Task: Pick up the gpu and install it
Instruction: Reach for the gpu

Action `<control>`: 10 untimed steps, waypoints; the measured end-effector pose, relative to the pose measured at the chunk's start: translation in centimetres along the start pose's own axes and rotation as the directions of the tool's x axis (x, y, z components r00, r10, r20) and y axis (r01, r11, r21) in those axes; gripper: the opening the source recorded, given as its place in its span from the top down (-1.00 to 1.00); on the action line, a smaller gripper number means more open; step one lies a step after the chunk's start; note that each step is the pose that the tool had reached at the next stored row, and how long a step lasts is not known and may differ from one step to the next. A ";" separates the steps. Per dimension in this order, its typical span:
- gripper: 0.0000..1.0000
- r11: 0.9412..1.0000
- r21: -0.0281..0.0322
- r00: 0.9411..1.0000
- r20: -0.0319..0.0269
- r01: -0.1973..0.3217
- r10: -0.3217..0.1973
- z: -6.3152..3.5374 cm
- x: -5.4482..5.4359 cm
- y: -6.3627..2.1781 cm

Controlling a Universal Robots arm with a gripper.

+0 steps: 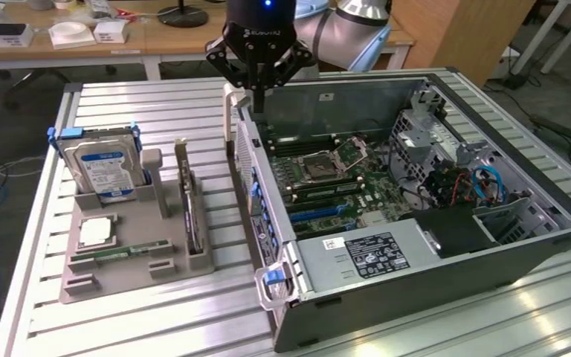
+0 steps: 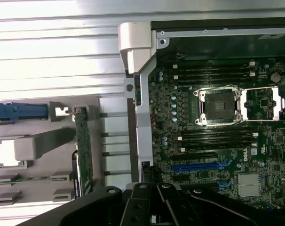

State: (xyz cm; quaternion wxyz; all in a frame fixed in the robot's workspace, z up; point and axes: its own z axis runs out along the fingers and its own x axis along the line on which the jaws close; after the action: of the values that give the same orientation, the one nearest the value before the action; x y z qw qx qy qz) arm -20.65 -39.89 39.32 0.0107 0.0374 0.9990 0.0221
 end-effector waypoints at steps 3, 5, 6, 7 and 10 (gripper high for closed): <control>0.80 1.000 0.000 1.000 0.000 0.000 0.000 -0.01 0.4 -0.03; 0.80 1.000 0.000 1.000 0.000 0.000 0.000 -0.02 0.7 -0.05; 0.80 1.000 0.000 1.000 0.000 0.000 0.000 -0.02 0.8 -0.06; 0.80 1.000 0.000 1.000 0.000 0.000 0.000 -0.02 0.9 -0.07; 0.80 1.000 0.000 1.000 0.000 0.000 0.000 -0.03 1.3 -0.10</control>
State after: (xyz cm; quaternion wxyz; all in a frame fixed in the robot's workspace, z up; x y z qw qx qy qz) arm -22.00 -39.88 39.32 0.0107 0.0375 0.9990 0.0221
